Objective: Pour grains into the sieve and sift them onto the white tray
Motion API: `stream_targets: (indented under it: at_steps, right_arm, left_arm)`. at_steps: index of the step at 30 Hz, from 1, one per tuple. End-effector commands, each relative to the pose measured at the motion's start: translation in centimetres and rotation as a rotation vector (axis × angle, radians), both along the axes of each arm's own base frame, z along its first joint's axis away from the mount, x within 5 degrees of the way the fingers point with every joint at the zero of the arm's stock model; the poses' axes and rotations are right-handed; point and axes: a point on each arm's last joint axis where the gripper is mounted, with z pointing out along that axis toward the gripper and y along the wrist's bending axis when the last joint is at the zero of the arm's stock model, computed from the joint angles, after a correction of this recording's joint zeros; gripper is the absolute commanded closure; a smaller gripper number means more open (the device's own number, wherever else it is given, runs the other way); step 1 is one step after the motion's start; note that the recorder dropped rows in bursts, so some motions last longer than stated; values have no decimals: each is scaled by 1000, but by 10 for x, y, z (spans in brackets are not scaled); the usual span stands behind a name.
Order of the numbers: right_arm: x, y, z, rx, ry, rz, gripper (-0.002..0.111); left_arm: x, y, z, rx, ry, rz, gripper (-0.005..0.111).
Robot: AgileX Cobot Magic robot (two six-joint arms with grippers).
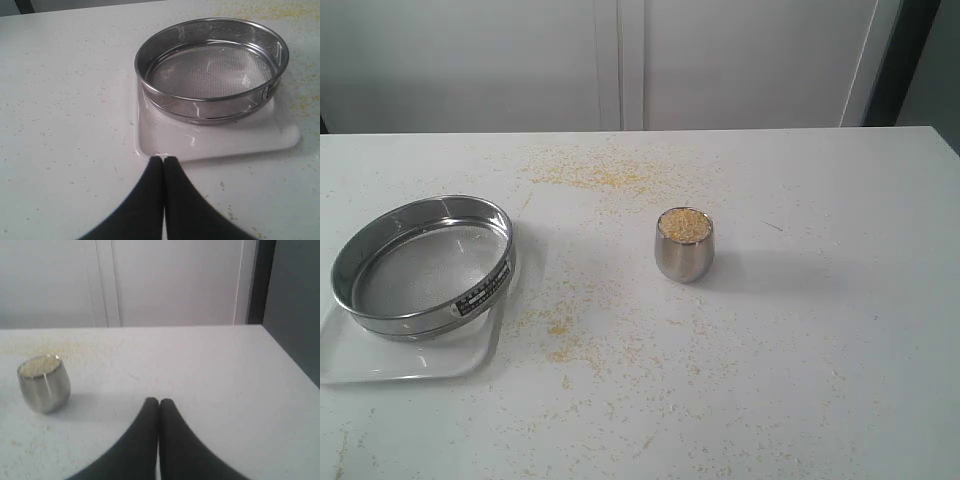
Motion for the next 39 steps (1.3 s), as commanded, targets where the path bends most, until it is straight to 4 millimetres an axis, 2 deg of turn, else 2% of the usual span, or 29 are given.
stream_targets:
  at_steps: [1, 3, 4, 6, 12, 16, 19, 29, 36, 39]
  right_arm:
    - [-1, 0, 17, 59, -200, 8, 108]
    - [-2, 0, 24, 239, -266, 18, 108]
    - [-2, 0, 26, 394, -272, 29, 108]
    - [-3, 0, 28, 474, -284, 39, 108]
    - [-6, 0, 39, 459, -414, 69, 108]
    - [-13, 2, 64, 365, -474, 89, 108]
    - [-10, 3, 82, 302, -474, 89, 108]
    - [35, 14, 110, 128, -419, 143, 108]
    - [78, 25, 114, 84, -345, 225, 108]
    - [93, 36, 111, 57, -332, 334, 108]
  left_arm:
    - [0, 0, -1, -8, -3, -3, 107]
    - [0, 0, -1, -8, -3, -3, 107]
    - [0, 0, -1, -8, -3, -3, 107]
    - [0, 0, -1, -8, -3, -3, 107]
    - [0, 0, -1, -8, -3, -3, 107]
    - [0, 0, -1, -8, -3, -3, 107]
    - [0, 0, -1, -8, -3, -3, 107]
    - [0, 0, -1, -8, -3, -3, 107]
    - [0, 0, -1, -8, -3, -3, 107]
    - [0, 0, -1, -8, -3, -3, 107]
